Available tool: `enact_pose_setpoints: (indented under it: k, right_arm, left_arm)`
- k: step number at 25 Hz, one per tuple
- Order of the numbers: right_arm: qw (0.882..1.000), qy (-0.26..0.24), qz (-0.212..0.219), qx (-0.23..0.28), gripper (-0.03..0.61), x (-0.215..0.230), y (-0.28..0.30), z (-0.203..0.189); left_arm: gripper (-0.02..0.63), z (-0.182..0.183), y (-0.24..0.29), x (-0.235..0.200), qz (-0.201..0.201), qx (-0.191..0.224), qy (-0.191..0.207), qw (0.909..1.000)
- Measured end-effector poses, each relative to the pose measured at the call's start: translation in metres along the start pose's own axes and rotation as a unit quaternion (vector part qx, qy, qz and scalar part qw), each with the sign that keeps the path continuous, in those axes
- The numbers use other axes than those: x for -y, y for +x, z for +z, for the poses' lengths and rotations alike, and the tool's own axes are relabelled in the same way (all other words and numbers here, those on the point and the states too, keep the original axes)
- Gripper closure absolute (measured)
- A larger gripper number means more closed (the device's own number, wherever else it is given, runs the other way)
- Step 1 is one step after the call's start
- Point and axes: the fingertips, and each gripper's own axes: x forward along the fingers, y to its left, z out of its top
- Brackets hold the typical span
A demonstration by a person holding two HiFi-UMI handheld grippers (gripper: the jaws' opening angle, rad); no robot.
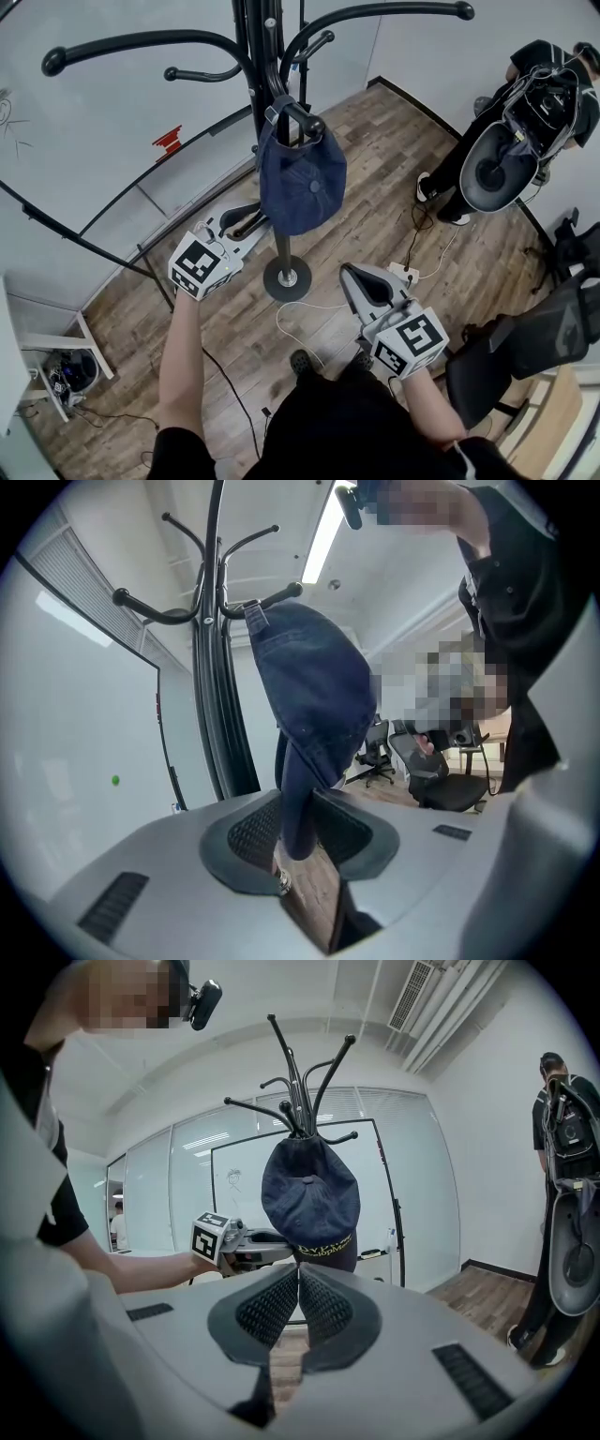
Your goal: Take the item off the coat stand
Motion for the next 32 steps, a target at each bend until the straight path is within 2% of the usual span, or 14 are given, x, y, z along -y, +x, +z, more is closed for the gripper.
enact_pose_setpoints:
  k: [5,17,32]
  right_arm:
    - [1.0,0.002,-0.001,0.001,0.548,0.001,-0.001,0.0]
    - [1.0,0.004,-0.002,0.006,0.548,0.001,-0.003,0.001]
    - [1.0,0.012,-0.002,0.012,0.548,-0.004,-0.011,0.001]
  left_arm:
    - [0.535,0.002,0.001,0.007,-0.009,0.004,-0.002,0.9999]
    - [0.575,0.009,0.004,0.024,-0.05,0.012,-0.012,0.9986]
    - [0.584,0.025,0.004,0.034,-0.027,0.0,0.064,0.9976]
